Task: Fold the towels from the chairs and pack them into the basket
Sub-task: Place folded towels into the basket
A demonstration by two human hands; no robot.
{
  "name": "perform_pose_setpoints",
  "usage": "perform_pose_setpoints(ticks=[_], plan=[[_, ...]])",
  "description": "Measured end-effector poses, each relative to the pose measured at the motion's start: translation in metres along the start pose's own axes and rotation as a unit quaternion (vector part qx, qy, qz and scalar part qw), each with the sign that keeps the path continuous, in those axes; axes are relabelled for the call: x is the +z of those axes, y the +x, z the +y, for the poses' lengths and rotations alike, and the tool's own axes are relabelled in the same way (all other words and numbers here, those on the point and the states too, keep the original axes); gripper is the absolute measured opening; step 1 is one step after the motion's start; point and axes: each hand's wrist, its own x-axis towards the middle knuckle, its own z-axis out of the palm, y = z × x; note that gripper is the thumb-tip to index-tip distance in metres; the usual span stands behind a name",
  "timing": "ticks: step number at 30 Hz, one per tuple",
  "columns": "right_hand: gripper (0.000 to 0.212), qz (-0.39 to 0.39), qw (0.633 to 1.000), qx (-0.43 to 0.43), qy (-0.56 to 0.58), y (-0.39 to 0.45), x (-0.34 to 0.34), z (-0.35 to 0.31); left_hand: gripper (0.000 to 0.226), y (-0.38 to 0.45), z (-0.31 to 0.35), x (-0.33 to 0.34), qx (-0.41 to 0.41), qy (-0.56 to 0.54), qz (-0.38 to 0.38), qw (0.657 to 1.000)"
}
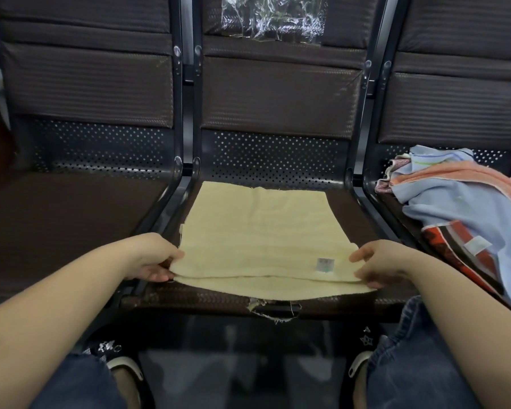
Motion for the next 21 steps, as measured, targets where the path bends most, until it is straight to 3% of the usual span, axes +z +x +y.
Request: perform_pose_setpoints(ticks=[4, 8, 13, 21], plan=[[0.035, 0.002, 0.997, 0.047, 0.054, 0.003, -0.004, 0.006, 0.02, -0.005, 0.001, -0.003, -0.027, -0.063, -0.048, 0.996], [0.005, -0.004, 0.993, 0.112, 0.031, 0.006, -0.005, 0.012, 0.02, -0.006, -0.002, -0.005, -0.025, -0.052, -0.081, 0.995], [0.014, 0.009, 0.991, 0.13, 0.028, 0.003, -0.004, 0.015, 0.019, -0.006, -0.007, -0.001, 0.01, -0.044, -0.047, 0.998], [0.009, 0.013, 0.995, 0.096, -0.009, 0.004, 0.005, 0.01, 0.017, -0.01, -0.012, -0.002, 0.039, -0.054, -0.045, 0.997]])
